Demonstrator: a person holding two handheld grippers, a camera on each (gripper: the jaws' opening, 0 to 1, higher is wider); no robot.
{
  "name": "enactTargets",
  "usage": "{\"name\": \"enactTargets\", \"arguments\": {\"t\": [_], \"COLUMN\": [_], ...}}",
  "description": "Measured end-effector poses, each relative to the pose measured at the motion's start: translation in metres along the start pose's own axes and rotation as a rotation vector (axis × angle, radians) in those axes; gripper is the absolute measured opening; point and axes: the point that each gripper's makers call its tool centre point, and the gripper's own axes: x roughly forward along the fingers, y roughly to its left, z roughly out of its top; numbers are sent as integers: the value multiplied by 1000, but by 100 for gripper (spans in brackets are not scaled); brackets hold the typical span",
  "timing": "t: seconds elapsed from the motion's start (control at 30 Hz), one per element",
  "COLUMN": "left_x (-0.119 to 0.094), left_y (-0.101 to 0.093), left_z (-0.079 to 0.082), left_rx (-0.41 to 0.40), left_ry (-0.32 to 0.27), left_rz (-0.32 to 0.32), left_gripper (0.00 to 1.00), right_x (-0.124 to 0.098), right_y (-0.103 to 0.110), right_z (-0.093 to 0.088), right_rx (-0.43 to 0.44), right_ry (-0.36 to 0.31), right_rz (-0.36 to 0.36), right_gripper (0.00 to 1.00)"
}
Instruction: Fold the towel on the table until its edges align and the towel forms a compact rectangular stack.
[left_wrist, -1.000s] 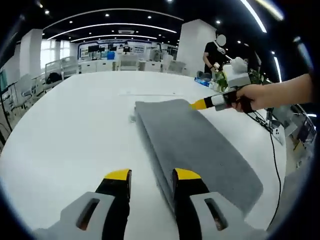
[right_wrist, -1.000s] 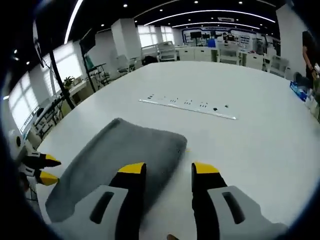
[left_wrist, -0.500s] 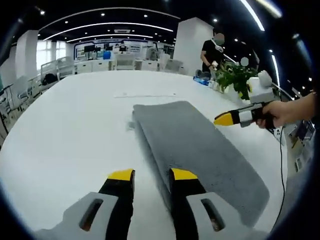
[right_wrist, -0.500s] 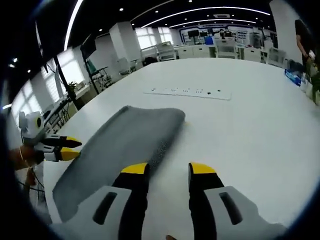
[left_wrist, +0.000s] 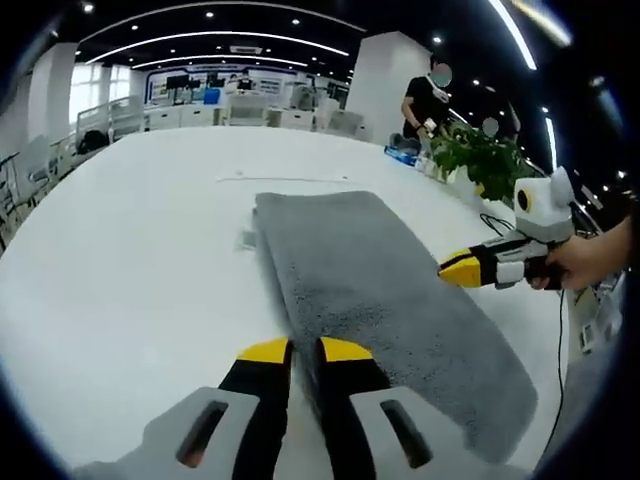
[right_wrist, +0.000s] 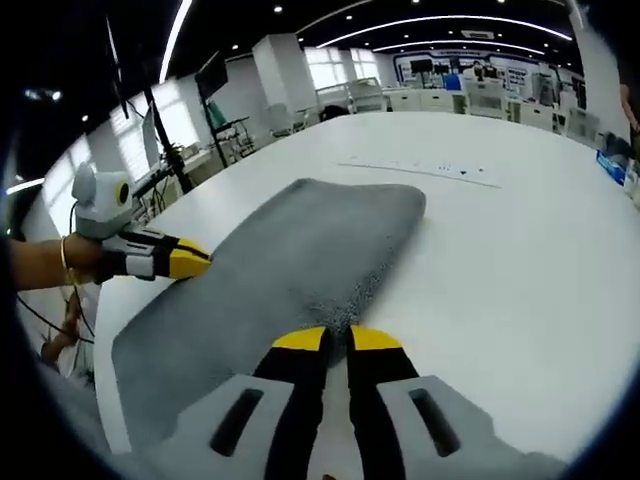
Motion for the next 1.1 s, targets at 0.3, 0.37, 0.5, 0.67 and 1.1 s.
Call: {"name": "enactTargets", "arguments": {"t": [0.3,0.37,0.5,0.67,1.1], "left_x": [2,3,4,9,30], "left_y": [0,-4,-14,-44,-139], "left_z": [0,0,-1,-3,-7], "left_rx": [-8,11,12,68,133], "left_ry": [8,14,16,21,10], "left_rz": [1,6,0,-16,-137], "left_gripper": [4,4,4,3,3], "right_x": [2,1,-8,-32,-102], "right_y": [-1,-2,-8,-27,-78], "right_z": [-2,-2,-7,-20,-60], "right_rx": [-19,-21,-31,33,110], "right_ry": [41,40,34,38,32], "right_rz": [-9,-18,-49,-82,-201], "right_gripper": [2,2,2,2,1]}}
